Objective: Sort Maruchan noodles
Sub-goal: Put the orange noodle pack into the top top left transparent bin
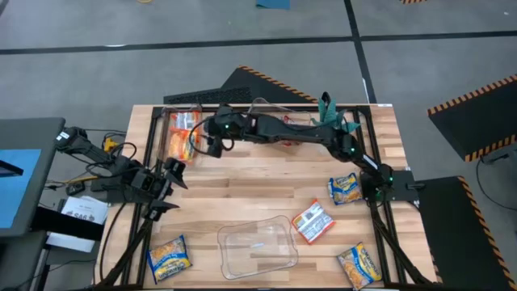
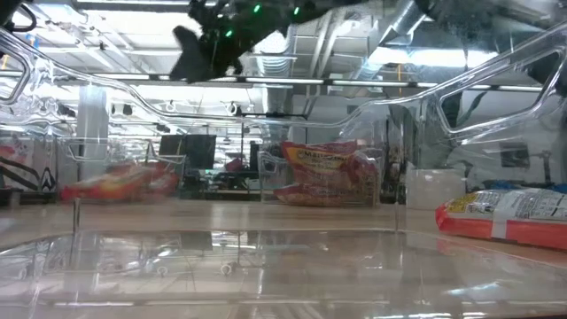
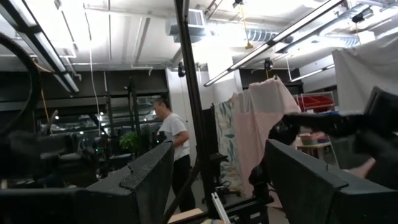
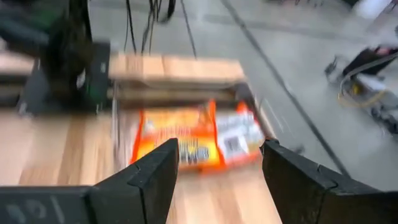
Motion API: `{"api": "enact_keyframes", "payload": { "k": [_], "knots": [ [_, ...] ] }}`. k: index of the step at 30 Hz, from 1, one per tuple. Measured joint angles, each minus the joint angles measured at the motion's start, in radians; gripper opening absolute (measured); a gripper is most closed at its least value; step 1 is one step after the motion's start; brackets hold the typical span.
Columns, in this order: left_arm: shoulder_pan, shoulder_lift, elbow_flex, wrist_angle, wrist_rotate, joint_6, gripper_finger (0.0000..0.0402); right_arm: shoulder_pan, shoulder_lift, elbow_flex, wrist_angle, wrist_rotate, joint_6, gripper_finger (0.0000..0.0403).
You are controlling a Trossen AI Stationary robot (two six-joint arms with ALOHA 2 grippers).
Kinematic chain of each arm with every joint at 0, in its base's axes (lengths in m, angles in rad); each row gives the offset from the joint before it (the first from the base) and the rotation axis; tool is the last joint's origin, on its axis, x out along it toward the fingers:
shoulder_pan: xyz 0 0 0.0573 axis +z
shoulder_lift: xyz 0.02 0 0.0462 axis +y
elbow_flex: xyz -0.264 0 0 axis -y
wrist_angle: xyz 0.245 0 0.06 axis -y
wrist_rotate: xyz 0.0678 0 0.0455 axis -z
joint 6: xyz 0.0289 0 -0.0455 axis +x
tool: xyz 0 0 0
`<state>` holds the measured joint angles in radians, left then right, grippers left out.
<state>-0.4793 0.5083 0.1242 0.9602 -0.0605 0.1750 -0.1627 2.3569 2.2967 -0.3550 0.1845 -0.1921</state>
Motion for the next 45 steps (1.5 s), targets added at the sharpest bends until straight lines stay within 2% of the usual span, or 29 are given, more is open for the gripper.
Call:
{"api": "enact_keyframes", "payload": {
  "k": [5,12,16,20,23,26,32,35,39,45],
  "knots": [
    [0.0,0.0,0.0,-0.006,-0.001,0.001,0.024,0.006,-0.047,-0.002,-0.244,0.0,-0.018,0.0254],
    [0.0,0.0,0.0,-0.006,-0.013,0.004,0.024,0.069,-0.083,-0.009,-0.441,-0.001,-0.027,0.0254],
    [0.0,0.0,0.0,-0.015,-0.013,0.003,0.024,0.108,-0.129,-0.09,-0.485,0.0,-0.041,0.0254],
    [0.0,0.0,0.0,-0.031,-0.036,0.009,0.024,0.143,-0.24,-0.231,-0.49,0.001,-0.018,0.0253],
    [0.0,0.0,0.0,-0.037,-0.053,0.012,0.024,0.18,-0.36,-0.388,-0.464,0.038,0.024,0.0249],
    [0.0,0.0,0.0,-0.044,-0.063,0.013,0.024,0.24,-0.514,-0.573,-0.361,0.096,0.072,0.0247],
    [0.0,0.0,0.0,-0.05,-0.114,0.023,0.024,0.395,-0.796,-0.968,-0.043,0.258,0.152,0.0245],
    [0.0,0.0,0.0,-0.051,-0.136,0.023,0.024,0.464,-0.903,-1.121,0.072,0.349,0.187,0.0244],
    [0.0,0.0,0.0,-0.054,-0.161,0.022,0.024,0.542,-1.015,-1.265,0.119,0.47,0.282,0.0244],
    [0.001,0.032,0.0,-0.057,-0.247,0.022,0.024,0.643,-1.104,-1.391,0.145,0.628,0.379,0.0244]
  ]
}}
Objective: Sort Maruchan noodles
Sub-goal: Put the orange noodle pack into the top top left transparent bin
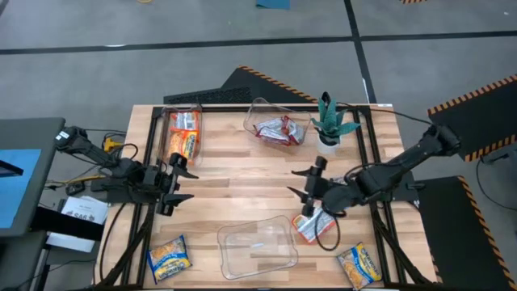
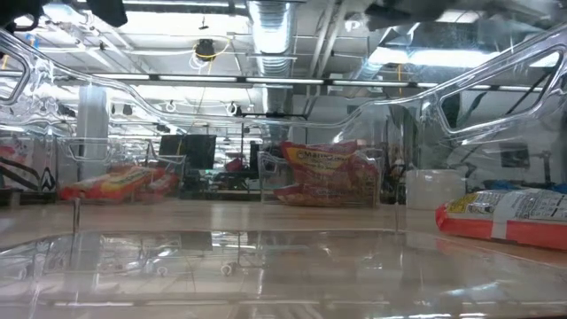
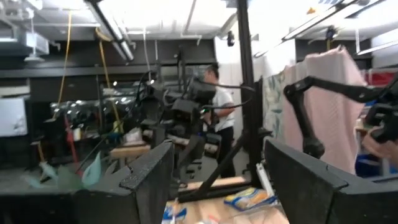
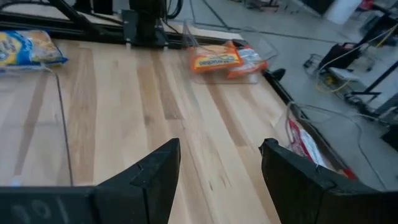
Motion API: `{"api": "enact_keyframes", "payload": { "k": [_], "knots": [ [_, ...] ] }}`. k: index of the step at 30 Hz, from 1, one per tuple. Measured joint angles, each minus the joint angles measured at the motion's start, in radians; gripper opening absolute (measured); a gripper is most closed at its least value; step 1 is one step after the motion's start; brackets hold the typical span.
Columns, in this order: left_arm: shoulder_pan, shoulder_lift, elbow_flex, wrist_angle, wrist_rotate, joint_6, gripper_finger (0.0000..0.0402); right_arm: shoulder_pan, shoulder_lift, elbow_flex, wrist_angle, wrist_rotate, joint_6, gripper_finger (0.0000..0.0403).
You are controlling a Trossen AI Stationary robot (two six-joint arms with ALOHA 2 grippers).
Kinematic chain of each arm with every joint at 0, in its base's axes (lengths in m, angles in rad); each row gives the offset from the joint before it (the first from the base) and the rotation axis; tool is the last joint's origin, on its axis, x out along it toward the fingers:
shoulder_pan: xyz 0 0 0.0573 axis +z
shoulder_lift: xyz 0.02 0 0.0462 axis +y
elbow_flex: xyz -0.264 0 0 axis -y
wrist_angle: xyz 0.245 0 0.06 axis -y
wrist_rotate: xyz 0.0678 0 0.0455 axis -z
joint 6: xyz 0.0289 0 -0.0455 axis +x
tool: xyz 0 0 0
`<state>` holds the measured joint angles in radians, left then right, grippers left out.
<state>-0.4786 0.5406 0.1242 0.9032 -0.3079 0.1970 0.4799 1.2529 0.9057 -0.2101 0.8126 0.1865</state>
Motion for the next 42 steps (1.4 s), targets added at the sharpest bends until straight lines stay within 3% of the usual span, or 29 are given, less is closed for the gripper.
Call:
{"api": "enact_keyframes", "payload": {
  "k": [6,14,19,25,29,37,42],
  "knots": [
    [0.0,0.074,0.0,0.011,-0.02,-0.013,0.024,0.054,-0.009,-0.052,0.04,0.036,0.063,0.0244],
    [0.0,0.123,0.068,-0.152,-0.018,-0.044,0.024,0.086,-0.023,-0.053,-0.039,-0.301,0.282,0.0244],
    [0.0,0.12,0.12,-0.35,-0.012,-0.096,0.024,0.109,-0.021,-0.053,-0.152,-0.348,0.396,0.0244],
    [0.0,0.12,0.17,-0.51,-0.013,-0.166,0.024,0.137,-0.022,-0.053,-0.395,-0.579,0.727,0.0244],
    [0.0,0.12,0.19,-0.566,-0.021,-0.19,0.024,0.161,0.008,-0.053,-0.494,-0.648,0.905,0.0244],
    [0.0,0.12,0.193,-0.586,-0.021,-0.211,0.024,0.182,0.127,-0.053,-0.516,-0.697,0.948,0.0244],
    [0.0,0.12,0.193,-0.586,-0.022,-0.201,0.024,0.179,0.242,-0.053,-0.529,-0.759,0.879,0.0244]
  ]
}}
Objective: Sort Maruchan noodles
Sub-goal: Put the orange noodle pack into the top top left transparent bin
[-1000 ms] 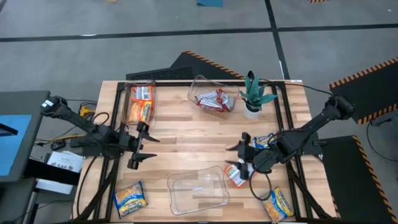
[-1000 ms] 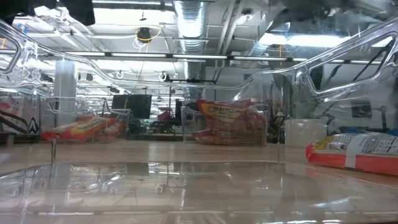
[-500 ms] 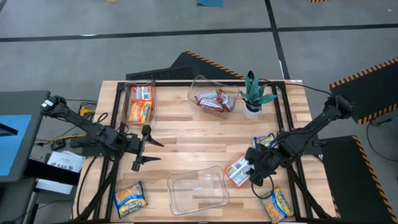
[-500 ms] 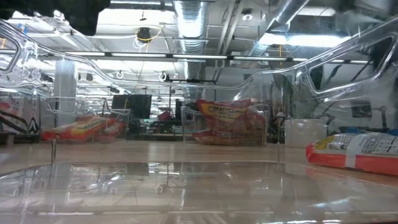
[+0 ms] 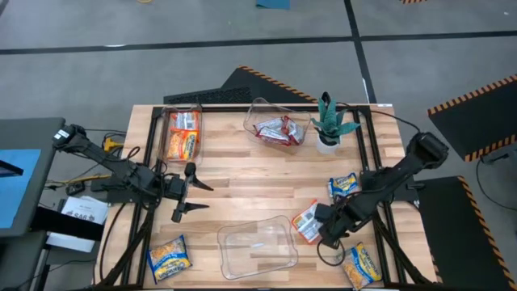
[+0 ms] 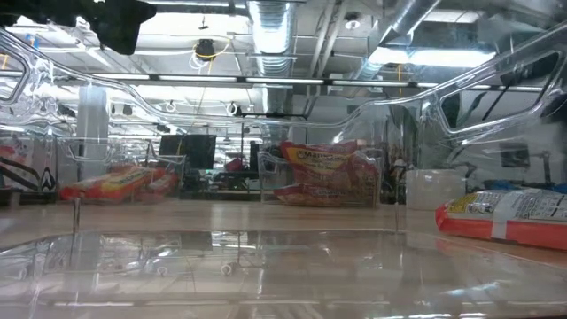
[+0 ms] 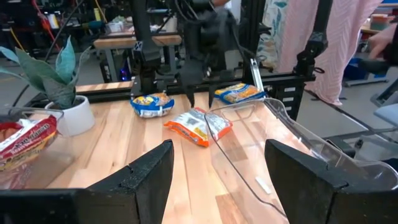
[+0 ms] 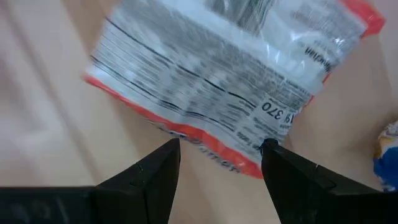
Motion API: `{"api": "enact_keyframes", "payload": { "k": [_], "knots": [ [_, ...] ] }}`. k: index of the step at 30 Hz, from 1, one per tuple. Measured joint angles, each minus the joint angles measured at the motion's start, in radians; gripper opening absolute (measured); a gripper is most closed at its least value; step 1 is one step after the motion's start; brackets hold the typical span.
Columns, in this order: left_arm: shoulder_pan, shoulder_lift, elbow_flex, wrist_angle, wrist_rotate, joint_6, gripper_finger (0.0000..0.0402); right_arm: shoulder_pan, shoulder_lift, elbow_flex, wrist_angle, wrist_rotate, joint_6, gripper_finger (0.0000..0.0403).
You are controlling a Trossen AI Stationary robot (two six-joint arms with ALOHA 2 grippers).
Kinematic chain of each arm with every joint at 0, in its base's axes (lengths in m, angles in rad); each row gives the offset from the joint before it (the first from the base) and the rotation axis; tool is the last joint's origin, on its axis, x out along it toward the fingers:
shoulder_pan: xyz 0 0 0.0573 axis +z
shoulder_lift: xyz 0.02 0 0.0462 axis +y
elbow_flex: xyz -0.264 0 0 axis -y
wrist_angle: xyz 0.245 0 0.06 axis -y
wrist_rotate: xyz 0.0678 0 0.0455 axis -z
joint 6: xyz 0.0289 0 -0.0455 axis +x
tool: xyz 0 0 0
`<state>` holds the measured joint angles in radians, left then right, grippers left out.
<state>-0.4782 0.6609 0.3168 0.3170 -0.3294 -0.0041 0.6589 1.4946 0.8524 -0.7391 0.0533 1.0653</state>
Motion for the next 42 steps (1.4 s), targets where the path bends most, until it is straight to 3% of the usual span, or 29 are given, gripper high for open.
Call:
{"api": "enact_keyframes", "payload": {
  "k": [8,17,20,25,27,35,42],
  "knots": [
    [0.0,0.0,0.0,0.001,0.0,-0.014,0.024,0.0,0.117,0.0,-0.054,-0.005,-0.133,0.0244],
    [0.0,0.0,0.0,0.001,-0.026,-0.009,0.024,0.0,0.13,0.001,-0.039,0.027,-0.158,0.0229],
    [0.0,0.0,0.0,-0.009,-0.026,-0.009,0.024,0.0,0.13,-0.004,-0.035,0.036,-0.158,0.0189],
    [0.0,0.0,0.0,-0.012,-0.026,-0.013,0.024,0.0,0.129,-0.016,-0.034,0.037,-0.158,0.0052],
    [0.0,-0.001,0.0,-0.012,-0.026,-0.013,0.024,0.0,0.128,-0.015,-0.033,0.034,-0.157,0.002],
    [0.0,-0.08,0.0,-0.052,-0.024,0.0,0.024,0.002,0.036,0.055,-0.078,0.031,-0.164,0.0018],
    [0.0,-0.166,0.0,-0.109,-0.023,-0.02,0.024,0.0,-0.1,0.154,-0.208,0.154,-0.169,0.0018]
  ]
}}
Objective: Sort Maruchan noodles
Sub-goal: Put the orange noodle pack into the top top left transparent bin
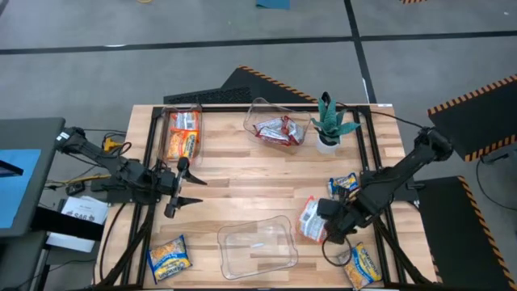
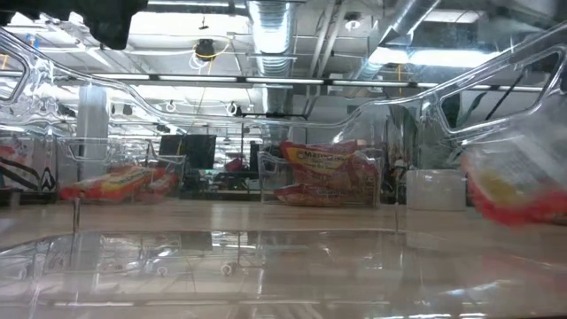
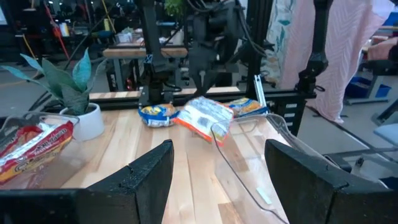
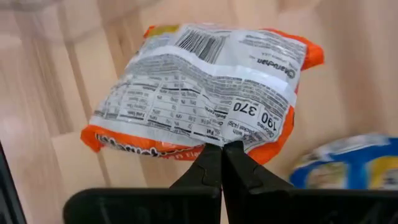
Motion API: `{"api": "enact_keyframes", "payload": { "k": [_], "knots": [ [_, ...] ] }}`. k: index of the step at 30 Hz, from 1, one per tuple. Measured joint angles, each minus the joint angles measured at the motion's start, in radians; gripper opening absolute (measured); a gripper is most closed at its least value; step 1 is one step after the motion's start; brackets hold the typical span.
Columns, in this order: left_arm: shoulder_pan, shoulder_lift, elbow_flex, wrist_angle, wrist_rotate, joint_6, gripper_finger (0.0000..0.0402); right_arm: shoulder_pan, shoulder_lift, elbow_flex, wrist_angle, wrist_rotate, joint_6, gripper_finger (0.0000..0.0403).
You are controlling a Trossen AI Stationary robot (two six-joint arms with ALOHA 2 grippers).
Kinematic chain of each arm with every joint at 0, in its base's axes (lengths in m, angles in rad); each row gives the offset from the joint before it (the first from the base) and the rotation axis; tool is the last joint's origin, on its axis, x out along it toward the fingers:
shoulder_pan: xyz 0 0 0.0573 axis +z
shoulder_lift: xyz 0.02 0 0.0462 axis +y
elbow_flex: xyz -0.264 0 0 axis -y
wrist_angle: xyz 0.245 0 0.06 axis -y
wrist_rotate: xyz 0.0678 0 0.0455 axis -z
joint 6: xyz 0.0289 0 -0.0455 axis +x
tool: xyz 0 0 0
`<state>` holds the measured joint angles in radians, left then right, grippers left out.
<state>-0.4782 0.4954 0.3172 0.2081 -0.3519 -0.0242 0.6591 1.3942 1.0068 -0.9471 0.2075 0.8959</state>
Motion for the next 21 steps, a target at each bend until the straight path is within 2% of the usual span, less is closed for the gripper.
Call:
{"api": "enact_keyframes", "payload": {
  "k": [7,12,16,21],
  "knots": [
    [0.0,-0.044,0.0,-0.046,0.0,-0.014,0.024,-0.034,-0.053,0.11,-0.128,0.128,-0.064,0.0018],
    [0.0,-0.063,0.0,-0.054,-0.004,0.005,0.024,-0.105,-0.053,0.18,-0.126,0.227,-0.203,0.0018],
    [0.0,-0.066,0.0,-0.05,-0.066,0.033,0.024,-0.193,-0.045,0.2,0.008,0.27,-0.379,0.0018],
    [0.0,-0.066,0.0,-0.018,-0.208,0.074,0.024,-0.321,-0.007,0.202,0.311,0.27,-0.638,0.0018]
  ]
}}
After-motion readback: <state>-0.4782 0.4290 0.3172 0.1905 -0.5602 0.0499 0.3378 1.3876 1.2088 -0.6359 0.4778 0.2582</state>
